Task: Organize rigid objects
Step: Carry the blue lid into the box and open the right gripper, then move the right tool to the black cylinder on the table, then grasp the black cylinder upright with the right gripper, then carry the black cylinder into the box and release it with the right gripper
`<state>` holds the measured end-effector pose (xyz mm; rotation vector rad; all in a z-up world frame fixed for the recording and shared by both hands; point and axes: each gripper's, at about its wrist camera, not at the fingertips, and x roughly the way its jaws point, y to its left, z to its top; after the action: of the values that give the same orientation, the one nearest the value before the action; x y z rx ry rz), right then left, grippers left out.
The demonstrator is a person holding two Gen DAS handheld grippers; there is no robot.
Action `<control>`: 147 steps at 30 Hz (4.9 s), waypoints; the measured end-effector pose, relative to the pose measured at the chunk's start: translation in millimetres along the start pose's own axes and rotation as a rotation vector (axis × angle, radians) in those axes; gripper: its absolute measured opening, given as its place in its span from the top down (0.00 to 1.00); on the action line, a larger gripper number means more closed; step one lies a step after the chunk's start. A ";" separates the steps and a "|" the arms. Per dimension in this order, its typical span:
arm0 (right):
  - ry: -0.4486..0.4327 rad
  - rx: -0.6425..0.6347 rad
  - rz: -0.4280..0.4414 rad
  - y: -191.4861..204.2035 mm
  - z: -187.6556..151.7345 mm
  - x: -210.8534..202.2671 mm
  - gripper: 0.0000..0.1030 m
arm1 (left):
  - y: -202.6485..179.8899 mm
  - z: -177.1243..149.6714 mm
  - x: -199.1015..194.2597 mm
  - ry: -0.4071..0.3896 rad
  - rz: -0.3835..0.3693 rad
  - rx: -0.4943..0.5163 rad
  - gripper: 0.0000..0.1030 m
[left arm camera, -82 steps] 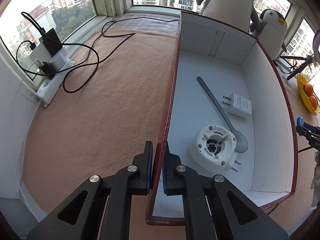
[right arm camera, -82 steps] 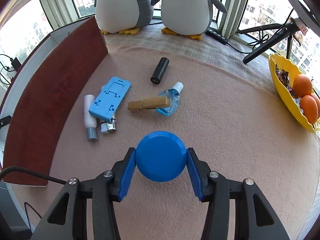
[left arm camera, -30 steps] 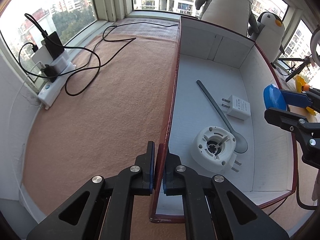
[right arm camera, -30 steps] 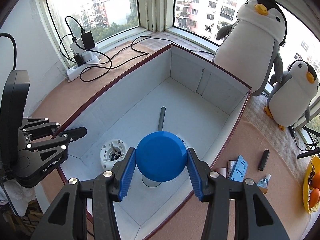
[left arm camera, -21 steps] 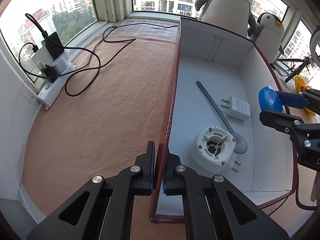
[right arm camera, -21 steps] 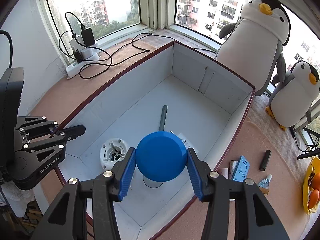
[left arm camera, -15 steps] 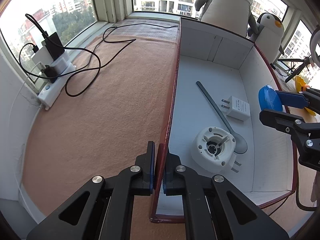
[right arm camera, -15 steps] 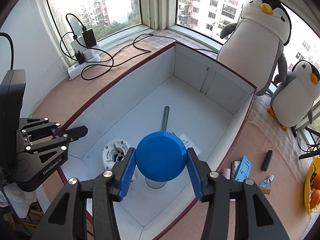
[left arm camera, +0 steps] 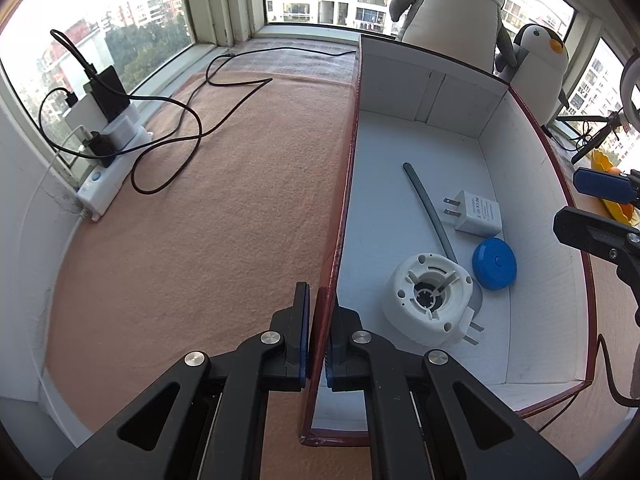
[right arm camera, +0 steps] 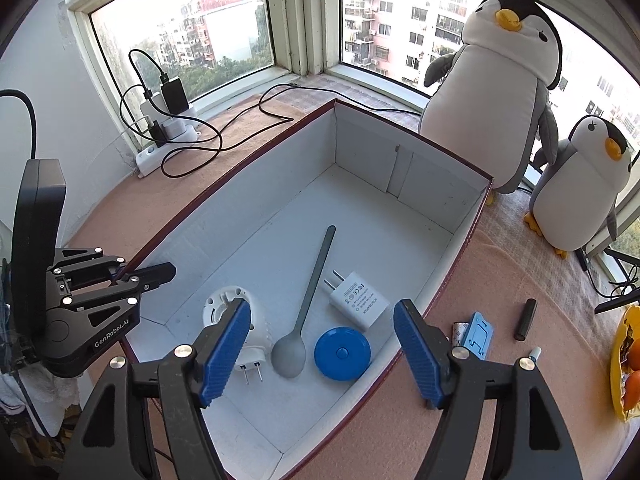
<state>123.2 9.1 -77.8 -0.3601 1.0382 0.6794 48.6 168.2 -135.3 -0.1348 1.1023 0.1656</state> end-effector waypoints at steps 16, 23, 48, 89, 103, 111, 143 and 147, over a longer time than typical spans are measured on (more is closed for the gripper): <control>-0.082 0.252 -0.037 -94.2 -38.1 -47.5 0.32 | -0.8 0.2 1.1 0.008 0.010 0.001 0.95; -0.055 0.357 -0.086 -146.8 -67.5 -46.9 0.32 | -0.9 0.8 1.5 0.012 0.012 -0.002 0.95; 0.108 0.651 -0.063 -248.3 -55.5 38.0 0.63 | 1.1 3.0 4.6 0.027 0.004 -0.013 0.95; -0.044 0.287 -0.011 -117.7 -18.2 -27.2 0.86 | 5.4 6.6 10.2 0.036 -0.022 -0.031 0.95; -0.062 0.100 0.041 -28.8 1.3 -28.9 0.86 | 5.1 4.5 8.5 0.026 -0.025 -0.033 0.94; -0.052 0.052 0.033 -4.1 10.3 -19.1 0.86 | 4.7 4.0 7.5 0.022 -0.026 -0.028 0.95; -0.030 -0.010 0.019 13.9 15.7 9.1 0.43 | 6.1 4.8 8.0 0.021 -0.029 -0.029 0.95; -0.029 -0.020 0.006 14.5 16.3 7.8 0.38 | 6.3 4.9 8.0 0.021 -0.029 -0.029 0.95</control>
<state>127.0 31.9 -76.3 -0.3641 1.0062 0.6989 55.2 175.9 -140.5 -0.1792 1.1183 0.1545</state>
